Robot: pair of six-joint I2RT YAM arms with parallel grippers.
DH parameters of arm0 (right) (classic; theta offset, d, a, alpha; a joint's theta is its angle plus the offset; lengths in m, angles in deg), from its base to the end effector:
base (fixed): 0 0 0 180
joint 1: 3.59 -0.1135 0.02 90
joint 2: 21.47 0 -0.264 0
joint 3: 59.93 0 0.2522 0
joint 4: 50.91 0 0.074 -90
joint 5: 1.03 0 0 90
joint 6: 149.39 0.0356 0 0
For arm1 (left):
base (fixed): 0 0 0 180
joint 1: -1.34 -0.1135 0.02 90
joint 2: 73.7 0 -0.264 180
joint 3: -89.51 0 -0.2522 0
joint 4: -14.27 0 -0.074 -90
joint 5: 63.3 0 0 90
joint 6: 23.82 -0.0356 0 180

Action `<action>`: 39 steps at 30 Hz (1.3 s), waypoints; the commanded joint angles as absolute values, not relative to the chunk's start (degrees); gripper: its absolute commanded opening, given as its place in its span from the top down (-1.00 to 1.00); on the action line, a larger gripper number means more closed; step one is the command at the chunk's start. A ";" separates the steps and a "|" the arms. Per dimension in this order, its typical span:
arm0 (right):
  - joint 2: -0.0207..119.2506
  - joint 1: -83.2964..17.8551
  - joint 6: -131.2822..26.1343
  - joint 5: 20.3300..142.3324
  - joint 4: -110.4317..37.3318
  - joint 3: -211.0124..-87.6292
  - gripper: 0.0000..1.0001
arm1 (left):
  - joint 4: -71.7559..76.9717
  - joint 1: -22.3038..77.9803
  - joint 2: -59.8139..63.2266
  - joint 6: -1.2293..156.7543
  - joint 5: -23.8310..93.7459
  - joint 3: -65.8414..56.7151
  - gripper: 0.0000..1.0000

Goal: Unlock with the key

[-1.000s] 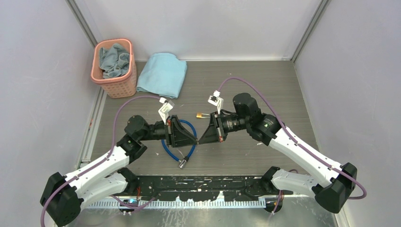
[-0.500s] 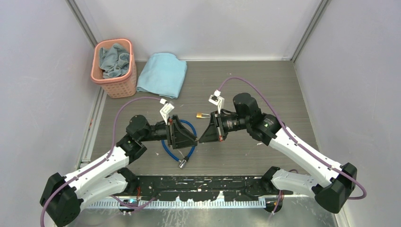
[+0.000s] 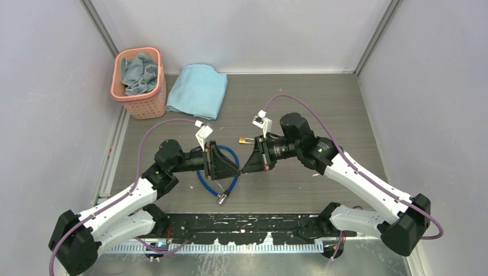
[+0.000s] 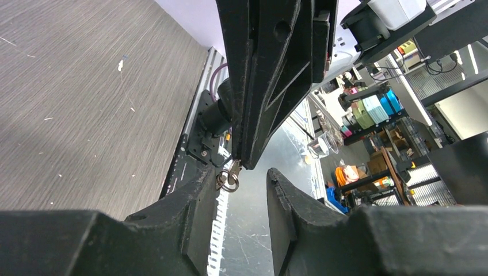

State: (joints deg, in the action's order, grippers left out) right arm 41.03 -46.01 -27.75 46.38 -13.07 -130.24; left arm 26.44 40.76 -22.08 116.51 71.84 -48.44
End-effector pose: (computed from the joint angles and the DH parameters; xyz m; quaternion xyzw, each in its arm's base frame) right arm 0.1570 0.1761 0.3318 -0.2565 0.7864 0.5316 0.1823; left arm 0.1414 -0.1489 0.2830 0.2156 0.6615 -0.6589 0.2860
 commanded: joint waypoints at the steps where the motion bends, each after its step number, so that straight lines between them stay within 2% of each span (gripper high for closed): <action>1: 41.13 -46.16 -27.73 46.21 -14.82 -131.61 0.97 | 29.07 41.08 -22.48 115.45 72.08 -46.25 0.26; 6: 41.31 -46.17 -27.66 45.97 -15.01 -131.69 0.97 | 29.07 41.15 -22.24 115.23 72.32 -46.32 0.43; 13: 41.36 -46.26 -27.62 45.44 -15.22 -131.69 0.98 | 28.93 41.17 -22.24 114.96 72.46 -46.32 0.78; 17: 41.00 -46.22 -27.74 45.24 -15.17 -131.76 0.98 | 27.83 41.20 -22.52 114.21 72.49 -46.22 0.86; 19: 40.76 -46.19 -27.73 45.11 -14.99 -131.85 0.98 | 26.31 41.19 -22.90 113.52 72.28 -46.09 0.78; 23: 40.58 -46.20 -28.29 45.79 -13.40 -132.34 0.97 | 21.15 41.22 -24.44 111.58 69.12 -45.06 -0.06; 25: 40.61 -46.18 -28.70 46.65 -12.40 -132.52 0.97 | 19.61 41.19 -25.42 111.93 67.07 -44.70 -0.18; 28: 41.03 -46.19 -28.90 47.87 -11.77 -132.57 0.98 | 19.24 41.22 -26.06 112.76 65.35 -44.77 -0.17; 34: 42.25 -46.22 -28.15 47.11 -13.12 -132.54 0.97 | 22.61 41.25 -24.79 113.18 65.79 -46.03 -0.02; 39: 42.25 -46.27 -27.92 46.33 -13.89 -132.41 0.98 | 26.20 41.42 -23.59 114.03 67.17 -46.70 0.21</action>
